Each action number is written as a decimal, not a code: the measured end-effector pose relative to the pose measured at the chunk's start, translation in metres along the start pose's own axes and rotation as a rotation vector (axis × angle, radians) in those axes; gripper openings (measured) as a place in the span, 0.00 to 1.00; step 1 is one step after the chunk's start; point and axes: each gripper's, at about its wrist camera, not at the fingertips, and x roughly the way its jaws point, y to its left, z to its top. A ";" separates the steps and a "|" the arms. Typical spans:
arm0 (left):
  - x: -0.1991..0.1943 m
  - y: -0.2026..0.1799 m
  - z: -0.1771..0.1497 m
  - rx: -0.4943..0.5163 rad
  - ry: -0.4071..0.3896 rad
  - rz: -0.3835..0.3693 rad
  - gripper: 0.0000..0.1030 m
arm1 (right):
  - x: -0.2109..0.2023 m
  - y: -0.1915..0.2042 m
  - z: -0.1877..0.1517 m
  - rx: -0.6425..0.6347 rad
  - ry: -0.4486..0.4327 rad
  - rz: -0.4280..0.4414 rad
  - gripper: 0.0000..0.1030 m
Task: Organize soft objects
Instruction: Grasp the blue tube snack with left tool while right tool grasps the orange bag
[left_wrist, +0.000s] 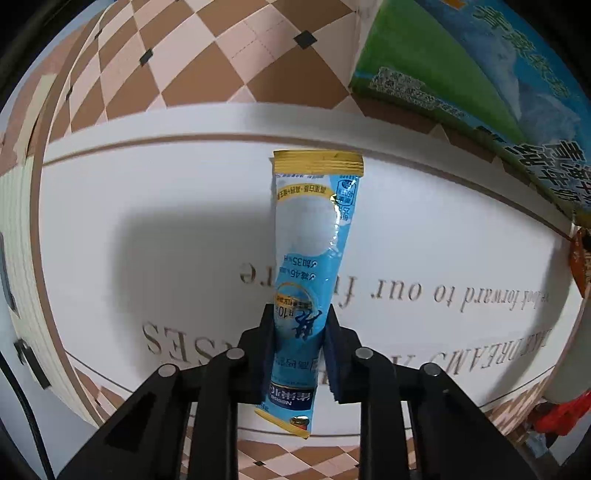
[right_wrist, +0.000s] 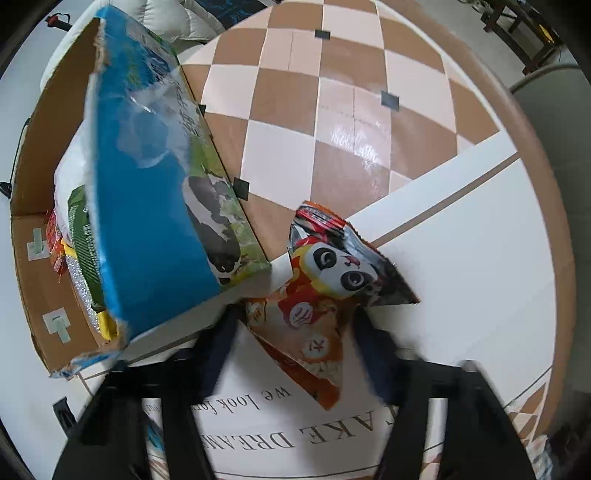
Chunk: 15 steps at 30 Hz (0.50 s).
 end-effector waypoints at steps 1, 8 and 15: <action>0.000 0.000 -0.005 -0.005 0.001 -0.006 0.17 | -0.001 -0.001 -0.002 -0.009 -0.004 -0.003 0.50; -0.011 -0.020 -0.037 -0.009 -0.019 -0.074 0.15 | -0.002 -0.012 -0.052 -0.171 0.049 -0.072 0.46; -0.038 -0.045 -0.068 0.032 -0.060 -0.144 0.13 | -0.002 -0.050 -0.122 -0.226 0.112 -0.080 0.45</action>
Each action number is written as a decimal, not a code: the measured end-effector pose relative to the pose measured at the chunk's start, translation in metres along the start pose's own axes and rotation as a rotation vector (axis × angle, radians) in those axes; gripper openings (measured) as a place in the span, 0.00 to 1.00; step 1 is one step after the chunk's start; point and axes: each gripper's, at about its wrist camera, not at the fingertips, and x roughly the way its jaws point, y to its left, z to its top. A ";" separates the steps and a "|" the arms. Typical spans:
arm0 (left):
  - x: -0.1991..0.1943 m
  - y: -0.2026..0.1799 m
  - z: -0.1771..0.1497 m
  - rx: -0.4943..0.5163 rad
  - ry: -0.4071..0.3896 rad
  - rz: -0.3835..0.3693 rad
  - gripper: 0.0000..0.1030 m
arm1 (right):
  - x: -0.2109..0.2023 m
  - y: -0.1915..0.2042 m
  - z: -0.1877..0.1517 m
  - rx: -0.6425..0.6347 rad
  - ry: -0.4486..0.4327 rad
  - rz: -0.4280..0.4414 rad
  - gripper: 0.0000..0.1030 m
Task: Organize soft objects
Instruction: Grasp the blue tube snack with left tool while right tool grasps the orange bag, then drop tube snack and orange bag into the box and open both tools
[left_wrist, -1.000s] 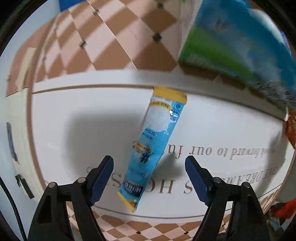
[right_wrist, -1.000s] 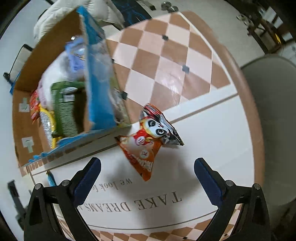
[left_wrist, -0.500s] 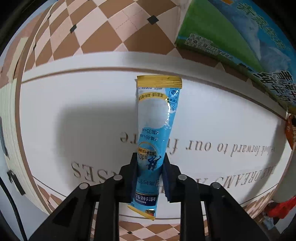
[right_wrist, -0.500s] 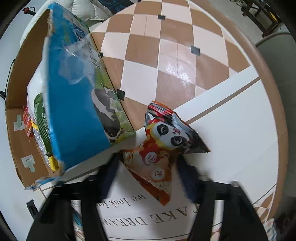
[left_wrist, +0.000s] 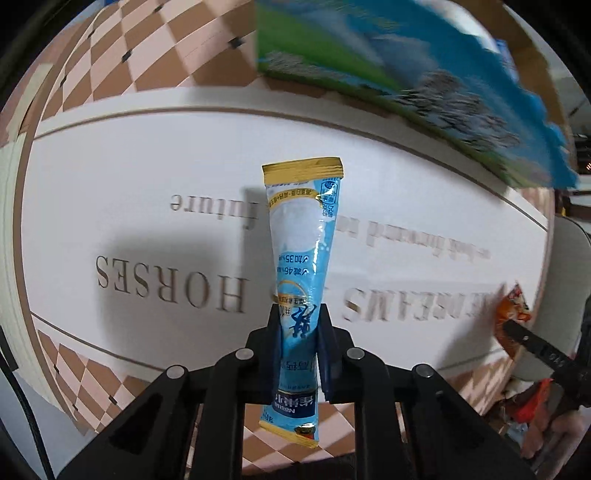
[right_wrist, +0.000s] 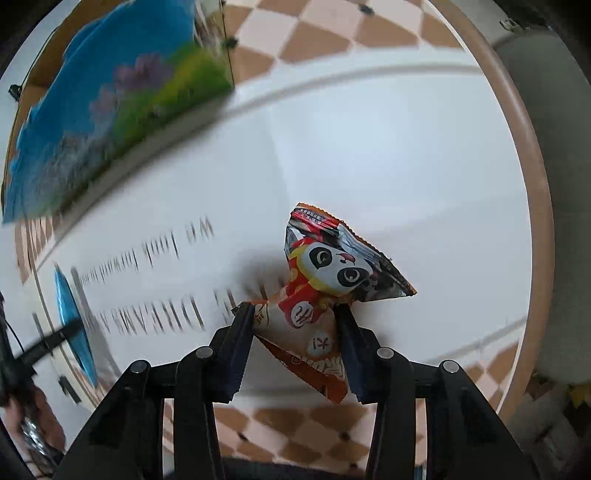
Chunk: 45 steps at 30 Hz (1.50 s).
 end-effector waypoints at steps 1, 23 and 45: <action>-0.007 -0.006 -0.003 0.012 -0.010 -0.008 0.13 | -0.003 0.000 -0.006 -0.002 -0.006 0.007 0.45; -0.153 -0.093 0.141 0.053 -0.141 -0.083 0.13 | -0.188 0.118 0.077 -0.193 -0.346 0.154 0.44; -0.035 -0.079 0.243 0.024 0.136 0.111 0.17 | -0.075 0.145 0.197 -0.203 -0.111 -0.085 0.44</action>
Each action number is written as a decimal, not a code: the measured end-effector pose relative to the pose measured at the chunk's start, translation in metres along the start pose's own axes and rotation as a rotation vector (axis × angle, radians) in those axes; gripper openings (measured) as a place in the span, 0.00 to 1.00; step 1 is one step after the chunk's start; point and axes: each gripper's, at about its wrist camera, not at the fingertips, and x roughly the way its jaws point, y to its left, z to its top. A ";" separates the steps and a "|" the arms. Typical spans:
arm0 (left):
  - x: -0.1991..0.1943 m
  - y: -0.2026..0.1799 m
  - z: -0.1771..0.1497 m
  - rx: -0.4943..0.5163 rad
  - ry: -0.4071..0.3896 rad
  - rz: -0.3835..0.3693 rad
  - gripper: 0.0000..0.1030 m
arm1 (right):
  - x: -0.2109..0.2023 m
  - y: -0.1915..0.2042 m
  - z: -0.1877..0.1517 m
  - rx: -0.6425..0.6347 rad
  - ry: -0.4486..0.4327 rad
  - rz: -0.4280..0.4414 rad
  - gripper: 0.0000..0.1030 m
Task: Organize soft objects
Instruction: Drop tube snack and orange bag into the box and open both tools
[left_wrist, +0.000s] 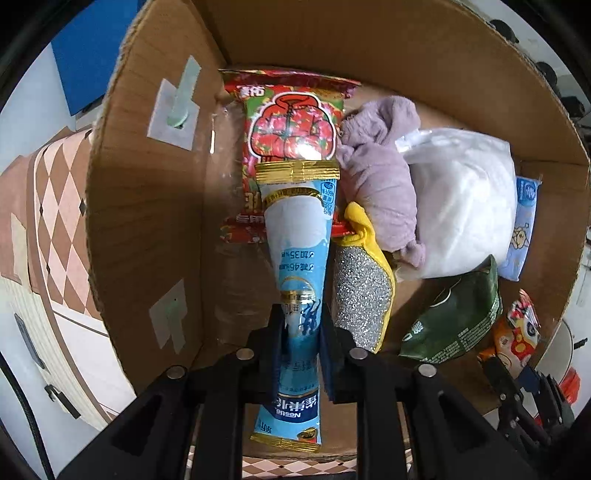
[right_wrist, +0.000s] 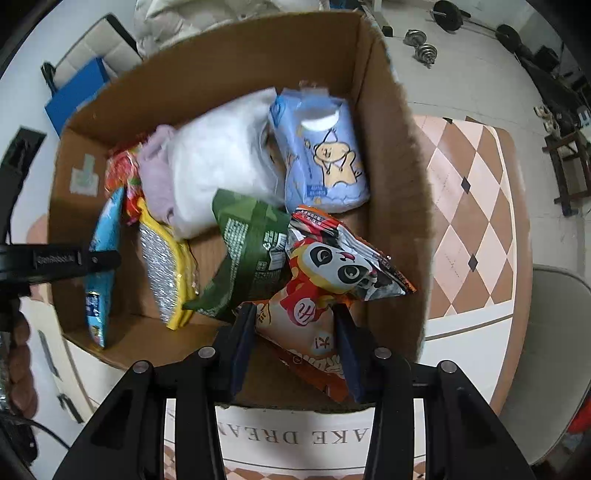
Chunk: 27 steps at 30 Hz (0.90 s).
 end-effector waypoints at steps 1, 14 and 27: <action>0.001 0.000 0.000 0.002 0.007 -0.008 0.17 | 0.004 0.001 0.001 -0.005 0.016 -0.009 0.44; -0.019 0.009 -0.024 0.021 -0.004 -0.029 0.53 | -0.021 0.005 -0.002 -0.034 -0.015 -0.010 0.78; -0.060 0.005 -0.102 0.072 -0.221 0.017 0.88 | -0.057 0.024 -0.027 -0.131 -0.139 -0.092 1.00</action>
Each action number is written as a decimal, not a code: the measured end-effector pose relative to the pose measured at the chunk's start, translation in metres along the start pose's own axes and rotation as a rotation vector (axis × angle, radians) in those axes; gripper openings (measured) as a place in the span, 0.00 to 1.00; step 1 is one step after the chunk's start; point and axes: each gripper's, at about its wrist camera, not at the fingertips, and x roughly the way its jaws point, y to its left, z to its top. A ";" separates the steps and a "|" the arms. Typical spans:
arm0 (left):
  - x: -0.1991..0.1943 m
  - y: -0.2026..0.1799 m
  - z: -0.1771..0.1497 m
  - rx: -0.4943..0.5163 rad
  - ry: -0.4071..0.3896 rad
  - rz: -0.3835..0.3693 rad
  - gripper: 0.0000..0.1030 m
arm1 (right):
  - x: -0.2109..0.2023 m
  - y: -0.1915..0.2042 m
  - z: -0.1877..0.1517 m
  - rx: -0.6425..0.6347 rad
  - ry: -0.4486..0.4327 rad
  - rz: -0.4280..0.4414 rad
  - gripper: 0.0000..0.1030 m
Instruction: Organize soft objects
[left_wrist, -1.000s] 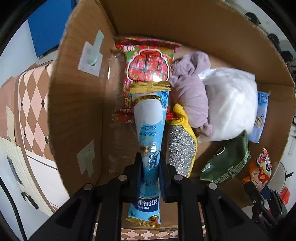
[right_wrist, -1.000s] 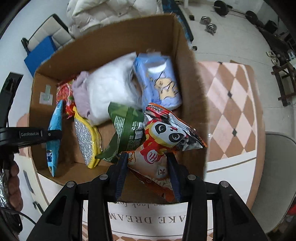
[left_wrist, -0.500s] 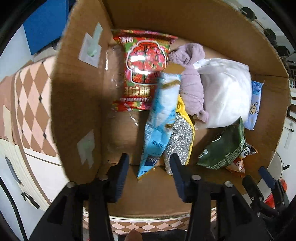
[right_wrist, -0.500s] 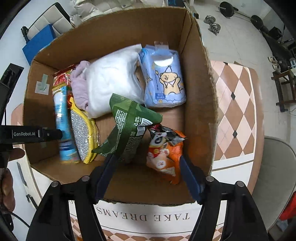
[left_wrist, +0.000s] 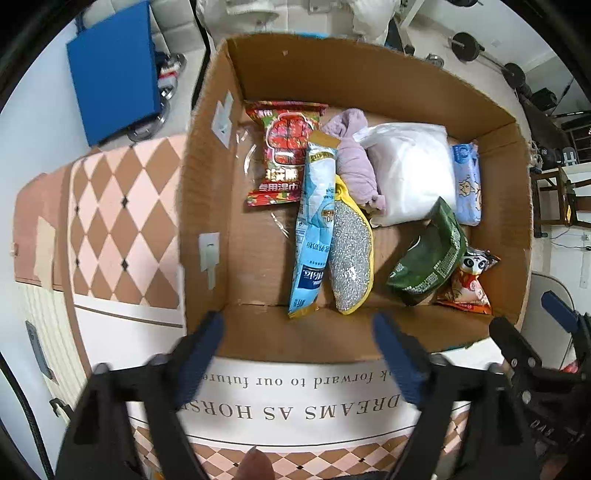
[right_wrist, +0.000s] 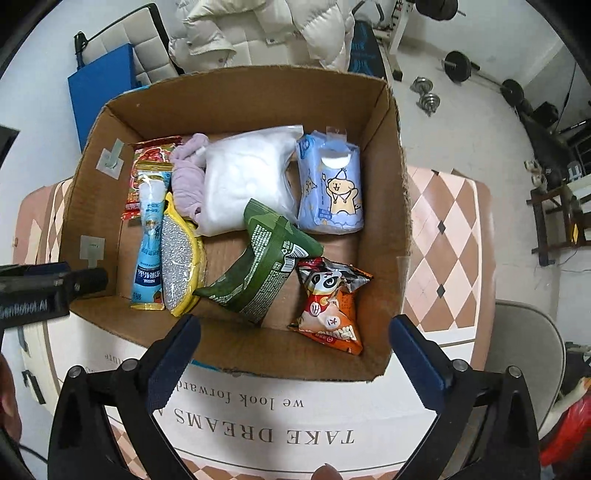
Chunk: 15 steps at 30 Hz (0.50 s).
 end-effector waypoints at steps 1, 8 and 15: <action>-0.005 0.000 -0.004 0.003 -0.023 0.017 0.91 | -0.002 0.000 -0.001 0.002 -0.004 0.003 1.00; -0.031 -0.003 -0.015 0.023 -0.138 0.072 0.93 | -0.019 -0.008 -0.011 0.042 -0.046 0.023 1.00; -0.051 -0.008 -0.029 0.015 -0.210 0.060 0.93 | -0.028 -0.008 -0.020 0.044 -0.068 0.003 1.00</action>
